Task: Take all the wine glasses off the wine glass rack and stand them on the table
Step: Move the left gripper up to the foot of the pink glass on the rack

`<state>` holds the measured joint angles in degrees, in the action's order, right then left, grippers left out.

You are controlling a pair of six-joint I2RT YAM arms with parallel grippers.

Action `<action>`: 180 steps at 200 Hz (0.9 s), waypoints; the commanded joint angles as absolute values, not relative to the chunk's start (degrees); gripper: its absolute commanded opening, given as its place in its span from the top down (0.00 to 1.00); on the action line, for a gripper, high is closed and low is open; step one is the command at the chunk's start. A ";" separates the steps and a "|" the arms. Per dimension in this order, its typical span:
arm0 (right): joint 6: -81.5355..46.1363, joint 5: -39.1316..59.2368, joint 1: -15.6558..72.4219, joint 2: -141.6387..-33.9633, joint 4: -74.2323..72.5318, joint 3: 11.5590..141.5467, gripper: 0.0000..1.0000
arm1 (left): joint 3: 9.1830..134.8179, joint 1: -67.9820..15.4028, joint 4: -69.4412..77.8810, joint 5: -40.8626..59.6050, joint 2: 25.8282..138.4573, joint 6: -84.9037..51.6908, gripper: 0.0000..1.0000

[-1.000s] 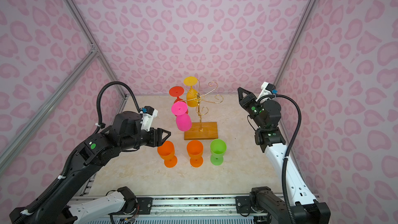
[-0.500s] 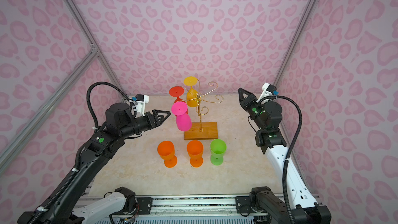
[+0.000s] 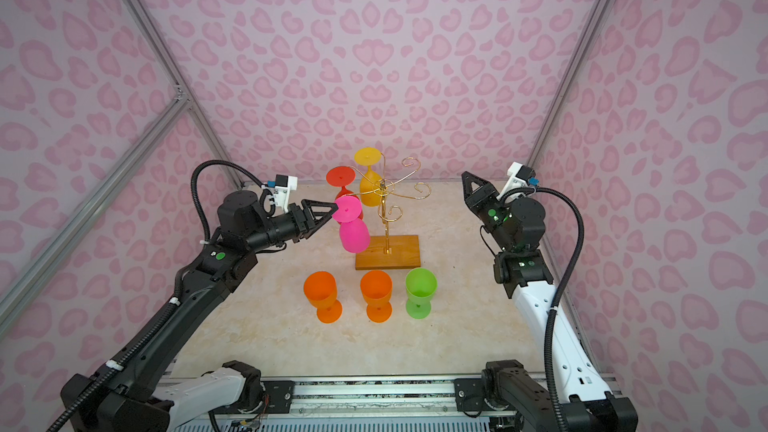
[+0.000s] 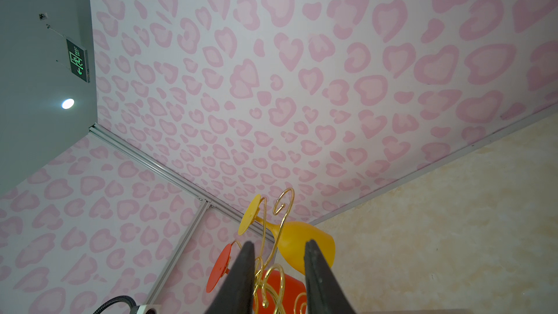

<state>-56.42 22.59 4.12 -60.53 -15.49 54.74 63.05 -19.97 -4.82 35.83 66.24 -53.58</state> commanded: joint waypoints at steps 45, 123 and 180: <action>-56.63 23.29 3.96 -60.91 -18.26 53.95 0.71 | 62.92 -20.04 -0.02 38.13 68.01 -54.94 0.44; -57.09 23.38 3.78 -60.91 -18.72 53.58 0.71 | 62.84 -20.39 0.06 39.37 69.69 -54.79 0.63; -57.46 23.38 3.72 -60.99 -18.81 53.66 0.70 | 63.19 -20.39 -1.03 39.46 69.41 -54.22 0.77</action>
